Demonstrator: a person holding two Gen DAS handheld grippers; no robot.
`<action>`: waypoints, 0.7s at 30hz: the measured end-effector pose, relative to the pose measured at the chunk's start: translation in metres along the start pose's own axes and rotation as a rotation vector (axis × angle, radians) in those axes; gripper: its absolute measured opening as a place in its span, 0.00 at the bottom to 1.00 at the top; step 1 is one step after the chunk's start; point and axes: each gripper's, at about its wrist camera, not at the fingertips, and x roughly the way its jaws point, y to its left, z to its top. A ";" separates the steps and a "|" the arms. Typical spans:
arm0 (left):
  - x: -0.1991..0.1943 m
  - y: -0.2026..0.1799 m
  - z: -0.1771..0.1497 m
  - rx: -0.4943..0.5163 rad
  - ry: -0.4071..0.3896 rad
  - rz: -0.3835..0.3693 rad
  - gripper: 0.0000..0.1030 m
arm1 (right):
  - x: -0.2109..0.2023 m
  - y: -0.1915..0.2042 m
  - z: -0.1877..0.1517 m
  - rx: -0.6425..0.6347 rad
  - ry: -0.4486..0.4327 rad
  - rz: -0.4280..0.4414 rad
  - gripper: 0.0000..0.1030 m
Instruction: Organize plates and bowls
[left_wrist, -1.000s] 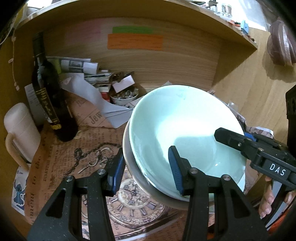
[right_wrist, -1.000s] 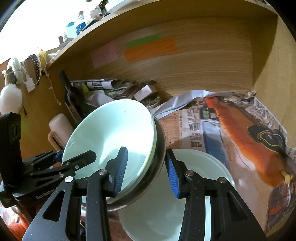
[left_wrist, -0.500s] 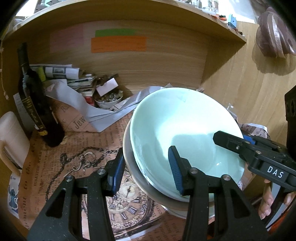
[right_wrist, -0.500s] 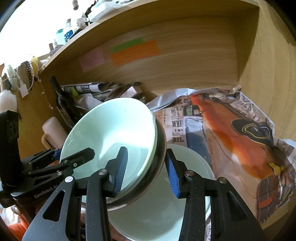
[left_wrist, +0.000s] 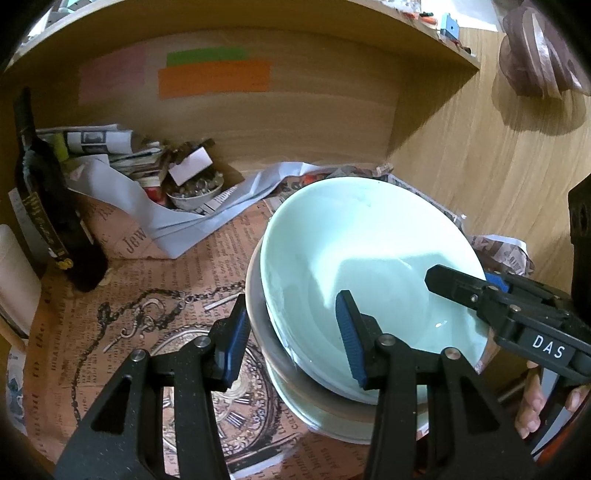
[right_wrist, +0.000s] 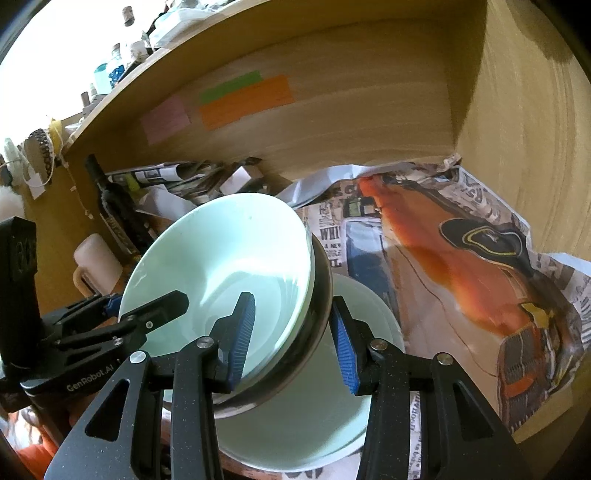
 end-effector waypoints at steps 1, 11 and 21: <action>0.001 -0.001 -0.001 0.002 0.004 -0.002 0.45 | 0.000 -0.002 -0.001 0.003 0.003 -0.004 0.37; 0.017 -0.005 -0.006 0.009 0.047 -0.015 0.45 | 0.008 -0.014 -0.003 0.021 0.034 -0.017 0.37; 0.031 -0.005 -0.006 0.012 0.071 -0.022 0.45 | 0.014 -0.020 -0.004 0.038 0.059 -0.024 0.37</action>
